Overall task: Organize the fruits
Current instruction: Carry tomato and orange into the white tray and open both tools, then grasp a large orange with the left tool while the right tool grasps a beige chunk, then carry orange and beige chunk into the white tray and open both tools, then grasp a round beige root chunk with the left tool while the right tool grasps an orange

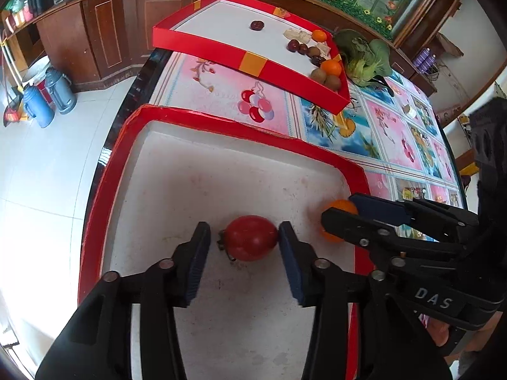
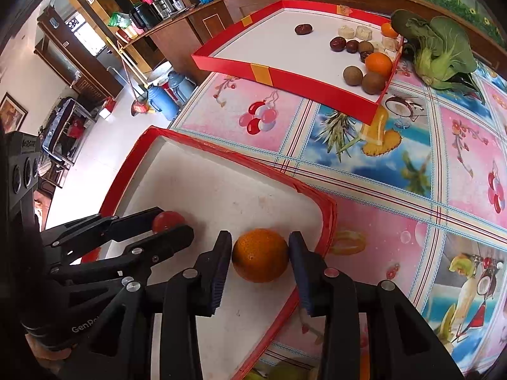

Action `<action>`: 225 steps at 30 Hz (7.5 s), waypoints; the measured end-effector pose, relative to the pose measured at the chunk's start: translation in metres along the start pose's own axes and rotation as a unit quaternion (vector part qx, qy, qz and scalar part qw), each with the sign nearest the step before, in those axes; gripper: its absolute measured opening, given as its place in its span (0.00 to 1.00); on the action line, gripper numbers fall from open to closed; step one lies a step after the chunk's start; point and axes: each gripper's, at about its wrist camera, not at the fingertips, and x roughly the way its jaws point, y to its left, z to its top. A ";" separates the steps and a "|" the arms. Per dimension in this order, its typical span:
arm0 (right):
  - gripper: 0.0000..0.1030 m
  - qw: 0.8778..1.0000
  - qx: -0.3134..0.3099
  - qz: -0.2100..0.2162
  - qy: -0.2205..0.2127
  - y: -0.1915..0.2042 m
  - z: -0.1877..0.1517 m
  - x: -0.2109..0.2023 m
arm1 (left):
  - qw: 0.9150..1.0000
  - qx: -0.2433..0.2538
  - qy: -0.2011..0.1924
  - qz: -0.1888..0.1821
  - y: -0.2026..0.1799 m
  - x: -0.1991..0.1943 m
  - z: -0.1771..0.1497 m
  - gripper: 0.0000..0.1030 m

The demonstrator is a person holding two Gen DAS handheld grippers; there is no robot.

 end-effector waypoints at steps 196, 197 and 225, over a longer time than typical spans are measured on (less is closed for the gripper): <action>0.47 0.997 0.053 0.021 -0.054 -0.036 -0.011 -0.057 | 0.999 -0.030 -0.012 -0.016 -0.023 -0.018 -0.026 0.57; 0.47 0.996 0.058 0.021 -0.057 -0.040 -0.014 -0.062 | 0.999 -0.032 -0.014 -0.016 -0.023 -0.020 -0.028 0.57; 0.51 0.997 0.070 -0.003 -0.029 -0.094 -0.152 -0.119 | 0.991 0.128 -0.007 -0.048 -0.129 -0.041 -0.075 0.57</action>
